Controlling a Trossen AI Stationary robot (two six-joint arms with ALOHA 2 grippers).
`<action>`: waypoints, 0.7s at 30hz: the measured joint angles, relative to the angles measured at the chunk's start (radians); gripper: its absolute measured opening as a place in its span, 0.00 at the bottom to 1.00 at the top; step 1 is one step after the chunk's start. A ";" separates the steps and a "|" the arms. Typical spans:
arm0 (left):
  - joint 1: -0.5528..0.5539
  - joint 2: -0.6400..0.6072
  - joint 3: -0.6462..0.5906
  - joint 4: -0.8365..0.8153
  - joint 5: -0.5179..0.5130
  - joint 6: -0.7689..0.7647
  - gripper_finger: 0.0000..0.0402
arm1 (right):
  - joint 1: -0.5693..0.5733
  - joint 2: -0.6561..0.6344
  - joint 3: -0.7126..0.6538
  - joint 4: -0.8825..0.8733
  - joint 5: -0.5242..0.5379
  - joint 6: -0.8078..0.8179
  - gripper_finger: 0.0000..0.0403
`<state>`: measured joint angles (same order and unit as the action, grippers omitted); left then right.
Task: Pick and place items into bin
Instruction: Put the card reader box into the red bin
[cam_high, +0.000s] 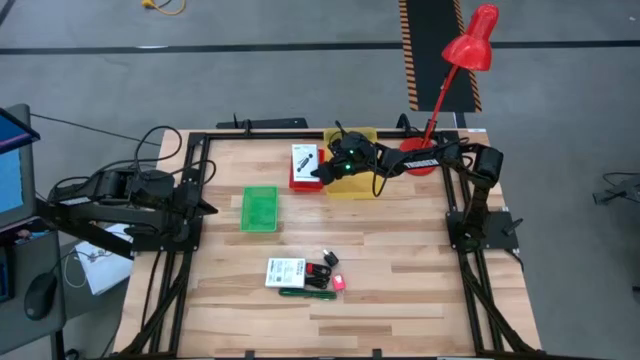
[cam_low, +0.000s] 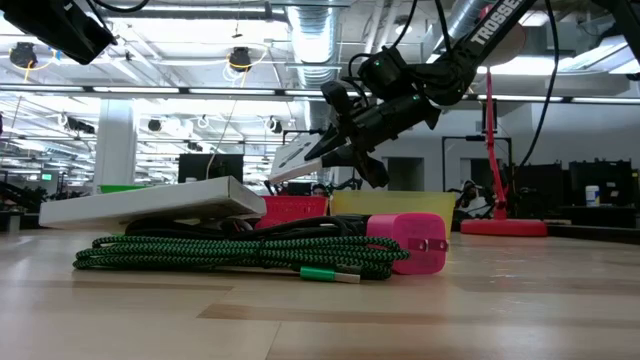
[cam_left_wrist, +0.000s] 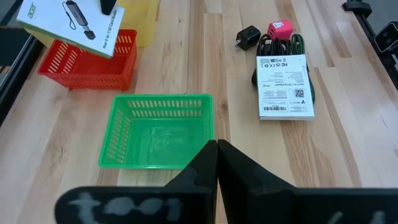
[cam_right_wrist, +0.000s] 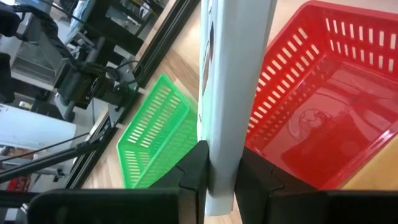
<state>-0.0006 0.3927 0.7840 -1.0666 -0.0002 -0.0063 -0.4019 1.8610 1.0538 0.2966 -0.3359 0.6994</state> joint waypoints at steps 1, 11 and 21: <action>0.000 0.000 0.000 0.000 0.000 0.000 0.00 | 0.000 0.000 0.000 0.000 0.000 0.000 0.14; 0.000 0.000 0.000 0.000 0.000 0.008 0.00 | 0.000 0.000 0.000 0.000 -0.002 0.000 0.15; 0.000 0.000 0.000 0.000 0.000 0.009 0.00 | 0.000 0.000 0.000 0.001 -0.002 0.000 0.28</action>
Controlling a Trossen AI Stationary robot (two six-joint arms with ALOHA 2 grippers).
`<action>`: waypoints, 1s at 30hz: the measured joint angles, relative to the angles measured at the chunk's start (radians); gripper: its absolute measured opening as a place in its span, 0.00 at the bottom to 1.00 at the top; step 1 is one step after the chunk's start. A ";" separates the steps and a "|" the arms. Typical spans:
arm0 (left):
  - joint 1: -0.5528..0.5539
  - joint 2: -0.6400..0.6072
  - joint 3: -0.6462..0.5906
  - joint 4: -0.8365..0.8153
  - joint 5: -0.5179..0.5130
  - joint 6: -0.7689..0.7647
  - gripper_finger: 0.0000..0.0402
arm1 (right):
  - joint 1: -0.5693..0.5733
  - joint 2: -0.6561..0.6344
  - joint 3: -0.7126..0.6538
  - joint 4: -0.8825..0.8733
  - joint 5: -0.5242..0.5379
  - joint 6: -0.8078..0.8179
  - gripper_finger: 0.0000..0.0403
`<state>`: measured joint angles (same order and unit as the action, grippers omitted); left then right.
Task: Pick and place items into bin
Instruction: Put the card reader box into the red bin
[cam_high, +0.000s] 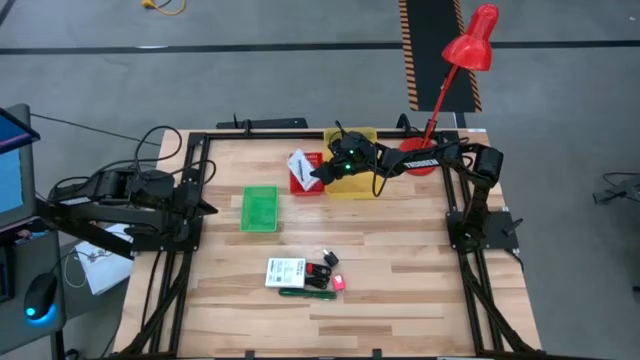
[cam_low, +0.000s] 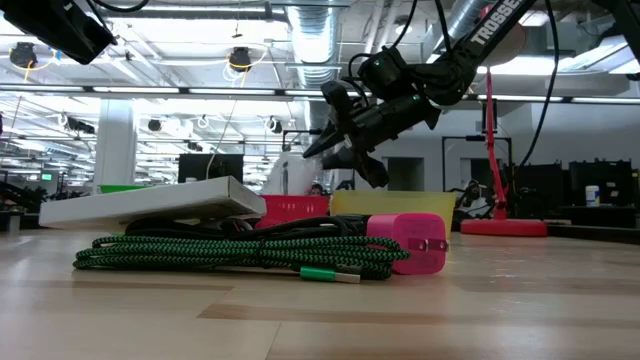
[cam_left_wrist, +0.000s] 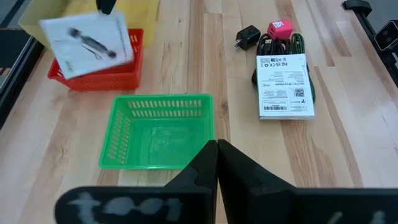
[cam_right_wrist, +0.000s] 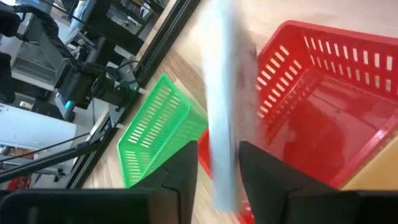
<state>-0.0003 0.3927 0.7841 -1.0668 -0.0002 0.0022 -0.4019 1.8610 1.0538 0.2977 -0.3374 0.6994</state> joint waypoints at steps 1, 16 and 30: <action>0.000 0.000 0.000 0.000 0.000 -0.002 0.00 | 0.000 0.000 0.000 0.001 0.000 0.000 0.30; 0.000 0.000 0.000 0.000 0.000 -0.001 0.00 | 0.000 0.000 0.000 0.042 0.025 0.000 0.36; 0.000 0.000 0.000 0.000 0.000 0.000 0.00 | -0.018 -0.159 0.000 -0.006 -0.131 -0.069 0.33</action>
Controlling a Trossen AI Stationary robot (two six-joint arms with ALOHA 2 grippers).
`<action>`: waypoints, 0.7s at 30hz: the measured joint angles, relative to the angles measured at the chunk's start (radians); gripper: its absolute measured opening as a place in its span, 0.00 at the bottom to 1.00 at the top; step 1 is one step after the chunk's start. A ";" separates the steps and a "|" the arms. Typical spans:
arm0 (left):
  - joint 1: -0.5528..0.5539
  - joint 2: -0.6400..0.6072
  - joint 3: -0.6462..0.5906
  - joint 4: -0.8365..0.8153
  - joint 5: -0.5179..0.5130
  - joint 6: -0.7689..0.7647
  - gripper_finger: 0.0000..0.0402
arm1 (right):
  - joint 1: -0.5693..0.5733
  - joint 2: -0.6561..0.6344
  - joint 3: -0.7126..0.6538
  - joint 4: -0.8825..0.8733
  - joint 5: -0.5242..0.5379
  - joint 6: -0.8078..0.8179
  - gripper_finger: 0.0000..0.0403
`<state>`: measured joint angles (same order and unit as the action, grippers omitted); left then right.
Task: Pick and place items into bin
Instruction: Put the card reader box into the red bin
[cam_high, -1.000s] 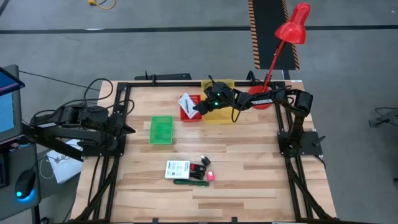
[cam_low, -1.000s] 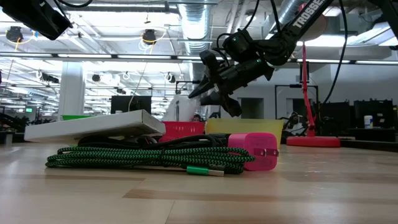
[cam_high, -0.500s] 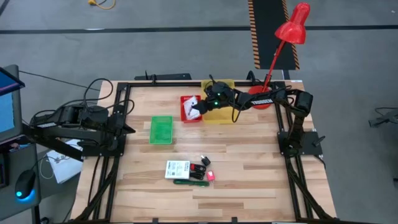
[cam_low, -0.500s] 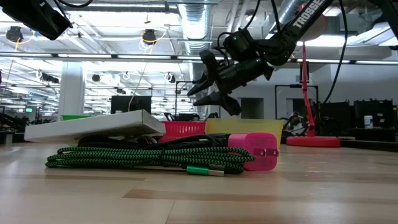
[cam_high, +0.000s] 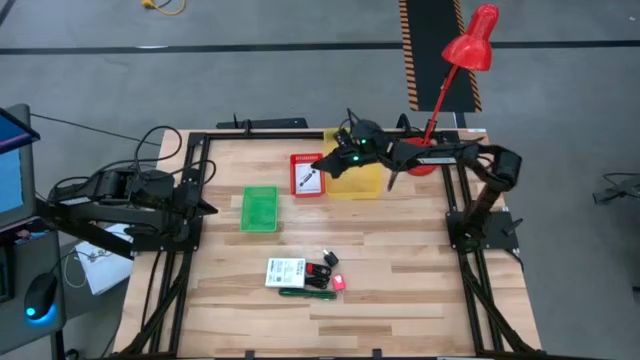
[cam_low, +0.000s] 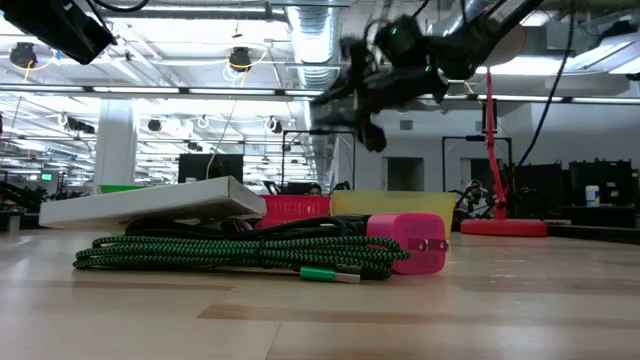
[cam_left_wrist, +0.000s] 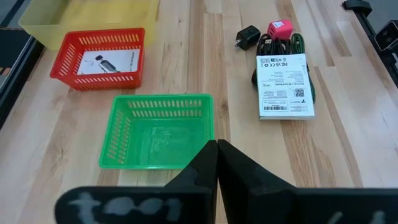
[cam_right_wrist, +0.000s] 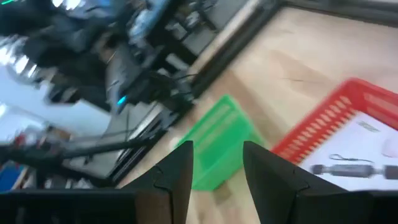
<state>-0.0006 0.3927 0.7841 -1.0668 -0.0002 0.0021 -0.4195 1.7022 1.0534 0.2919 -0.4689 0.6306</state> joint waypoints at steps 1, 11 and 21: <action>0.000 0.000 0.000 0.000 0.000 0.000 0.00 | 0.005 -0.025 0.000 -0.027 -0.009 -0.024 0.33; 0.000 0.000 0.000 0.000 0.000 -0.005 0.00 | 0.110 -0.249 0.000 -0.502 0.047 -0.345 0.32; 0.000 0.000 0.000 0.000 0.000 -0.007 0.00 | 0.372 -0.247 0.001 -0.583 0.242 -0.200 0.31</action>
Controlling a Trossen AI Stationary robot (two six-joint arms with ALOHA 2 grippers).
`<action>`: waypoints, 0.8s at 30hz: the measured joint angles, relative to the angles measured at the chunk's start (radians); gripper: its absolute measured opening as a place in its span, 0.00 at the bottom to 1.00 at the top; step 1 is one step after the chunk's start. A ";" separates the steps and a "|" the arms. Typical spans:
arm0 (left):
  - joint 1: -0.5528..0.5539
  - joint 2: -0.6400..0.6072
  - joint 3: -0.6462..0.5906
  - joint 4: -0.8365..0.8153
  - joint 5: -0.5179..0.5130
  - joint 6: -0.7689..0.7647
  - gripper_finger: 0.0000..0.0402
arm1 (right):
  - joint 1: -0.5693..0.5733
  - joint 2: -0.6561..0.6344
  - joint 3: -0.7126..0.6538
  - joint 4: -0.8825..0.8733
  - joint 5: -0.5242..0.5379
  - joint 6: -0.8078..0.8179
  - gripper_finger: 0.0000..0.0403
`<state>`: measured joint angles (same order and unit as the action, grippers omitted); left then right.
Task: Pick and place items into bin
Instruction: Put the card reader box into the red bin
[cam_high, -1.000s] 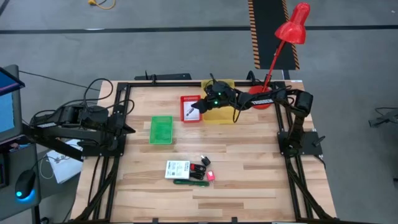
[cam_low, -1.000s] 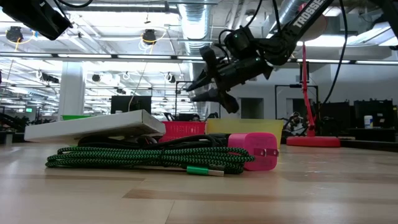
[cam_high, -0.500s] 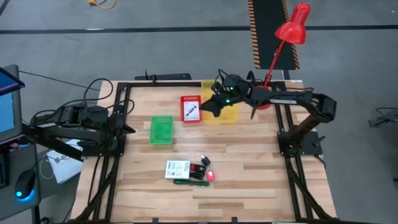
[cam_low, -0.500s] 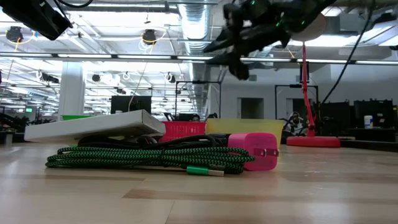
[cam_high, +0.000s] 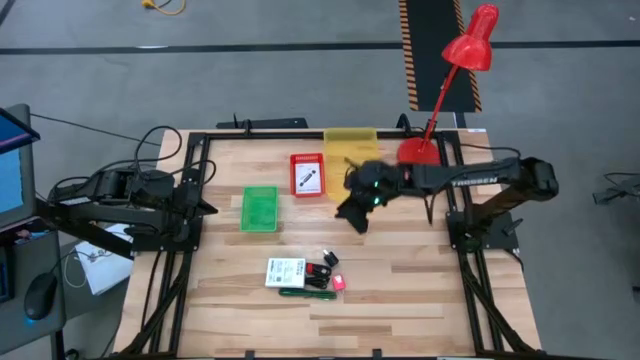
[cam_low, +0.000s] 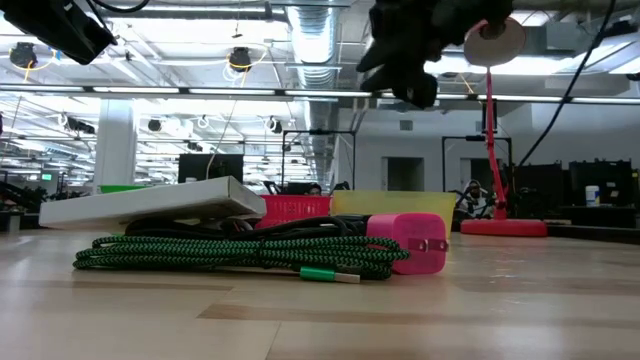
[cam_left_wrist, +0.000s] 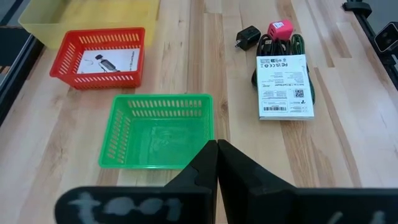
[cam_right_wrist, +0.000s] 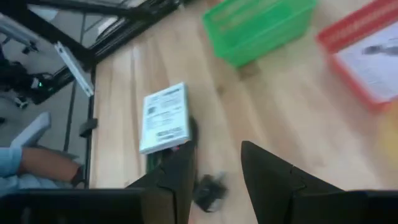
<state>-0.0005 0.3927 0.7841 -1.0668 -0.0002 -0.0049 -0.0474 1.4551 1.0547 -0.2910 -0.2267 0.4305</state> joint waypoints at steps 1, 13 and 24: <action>0.000 0.000 0.000 0.000 0.000 0.004 0.00 | 0.026 0.009 -0.001 -0.003 0.020 0.009 0.30; 0.000 0.000 0.000 0.001 0.000 0.005 0.00 | 0.349 0.156 0.016 0.004 0.402 -0.292 0.30; 0.000 0.000 0.000 0.002 0.000 -0.001 0.00 | 0.502 0.300 0.162 -0.010 0.680 -0.567 0.30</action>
<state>-0.0002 0.3927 0.7841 -1.0653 -0.0002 -0.0063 0.4549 1.7550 1.2164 -0.3009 0.4531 -0.1365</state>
